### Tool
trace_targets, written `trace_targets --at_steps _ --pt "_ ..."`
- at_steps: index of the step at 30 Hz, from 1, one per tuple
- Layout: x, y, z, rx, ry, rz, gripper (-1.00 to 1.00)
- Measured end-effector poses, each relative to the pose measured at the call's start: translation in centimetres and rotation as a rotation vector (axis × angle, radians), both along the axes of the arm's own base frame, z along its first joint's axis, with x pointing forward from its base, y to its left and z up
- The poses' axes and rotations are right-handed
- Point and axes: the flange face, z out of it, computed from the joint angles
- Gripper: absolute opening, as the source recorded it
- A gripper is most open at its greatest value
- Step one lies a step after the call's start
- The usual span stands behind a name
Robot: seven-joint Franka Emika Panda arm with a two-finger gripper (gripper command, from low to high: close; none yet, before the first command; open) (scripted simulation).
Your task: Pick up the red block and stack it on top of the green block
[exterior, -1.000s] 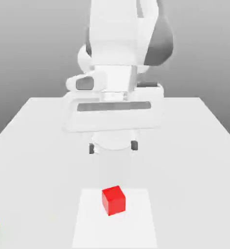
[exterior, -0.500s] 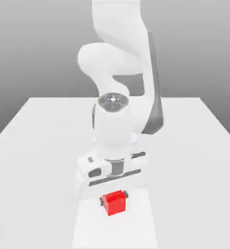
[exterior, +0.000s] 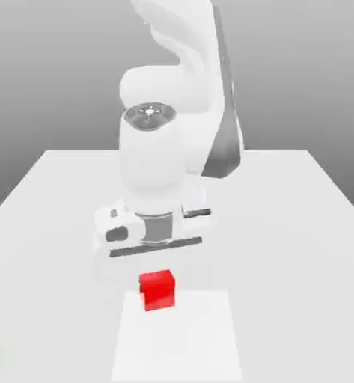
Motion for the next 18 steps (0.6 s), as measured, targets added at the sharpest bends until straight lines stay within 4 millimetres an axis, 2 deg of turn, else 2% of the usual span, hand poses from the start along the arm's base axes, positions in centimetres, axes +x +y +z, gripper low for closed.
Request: trace_targets --at_steps 5,8,11,13,15,16,18 --pt "2.9 -9.1 1.0 0.004 0.005 -0.335 -1.0" --pt "3.4 -15.5 1.7 -0.001 0.005 -0.542 -1.0" --pt "3.0 -22.0 2.6 -0.01 0.003 -0.745 -1.0" --pt "2.9 -23.7 0.9 -0.014 0.002 -0.796 -1.0" --pt "2.8 -24.1 -2.0 -0.015 0.001 -0.809 -1.0" --pt "2.7 -24.2 -3.0 -0.015 0.002 -0.812 1.0" --pt "2.7 -24.2 -3.0 -0.015 0.002 -0.812 1.0"
